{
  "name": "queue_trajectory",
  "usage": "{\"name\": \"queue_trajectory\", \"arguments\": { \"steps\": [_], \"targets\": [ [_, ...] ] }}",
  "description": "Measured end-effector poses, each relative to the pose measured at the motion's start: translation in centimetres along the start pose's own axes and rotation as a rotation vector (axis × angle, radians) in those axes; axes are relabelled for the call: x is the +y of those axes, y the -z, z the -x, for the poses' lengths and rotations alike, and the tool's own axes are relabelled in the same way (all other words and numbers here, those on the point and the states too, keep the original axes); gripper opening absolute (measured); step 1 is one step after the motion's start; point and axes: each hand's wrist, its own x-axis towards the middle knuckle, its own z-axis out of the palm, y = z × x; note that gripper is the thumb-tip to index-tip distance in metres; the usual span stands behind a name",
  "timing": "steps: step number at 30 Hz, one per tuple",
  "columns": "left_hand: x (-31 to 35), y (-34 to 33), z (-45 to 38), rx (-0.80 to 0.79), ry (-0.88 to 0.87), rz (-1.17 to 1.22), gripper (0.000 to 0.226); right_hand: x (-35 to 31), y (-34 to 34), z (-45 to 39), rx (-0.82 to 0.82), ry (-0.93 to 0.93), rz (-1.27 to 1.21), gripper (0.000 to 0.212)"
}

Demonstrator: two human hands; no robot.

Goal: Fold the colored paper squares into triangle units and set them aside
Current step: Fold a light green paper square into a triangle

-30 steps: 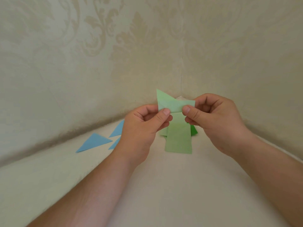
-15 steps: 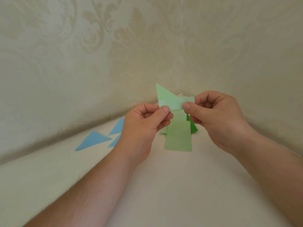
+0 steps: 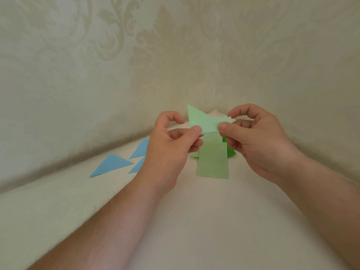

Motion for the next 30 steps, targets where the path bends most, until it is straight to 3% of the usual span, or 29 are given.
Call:
{"name": "queue_trajectory", "arguments": {
  "steps": [3, 7, 13, 17, 21, 24, 30],
  "targets": [
    [-0.4, 0.4, 0.1, -0.079, -0.161, -0.245, 0.022, 0.0, 0.0, 0.0, 0.009, -0.038, -0.012, 0.03],
    [-0.5, 0.6, 0.4, -0.145, -0.27, -0.397, 0.028, -0.4, 0.2, -0.1, -0.003, -0.109, -0.11, 0.031],
    [-0.5, 1.1, -0.2, -0.059, -0.464, -0.486, 0.02, -0.4, 0.2, -0.1, -0.123, -0.16, -0.15, 0.025],
    [-0.5, 1.3, -0.3, 0.039, -0.497, -0.547, 0.015, -0.5, 0.3, -0.1, -0.174, -0.066, -0.136, 0.004],
    [-0.4, 1.4, -0.6, 0.058, -0.499, -0.542, 0.011, -0.3, 0.8, 0.1, -0.164, 0.143, 0.163, 0.01],
    [-0.4, 1.2, -0.5, 0.038, -0.409, -0.465, 0.012, 0.1, 0.9, 0.0, -0.101, 0.29, 0.328, 0.018],
    [-0.4, 0.9, -0.4, -0.013, -0.25, -0.248, 0.01, 0.1, 0.9, -0.3, 0.022, 0.355, 0.366, 0.023]
  ]
}}
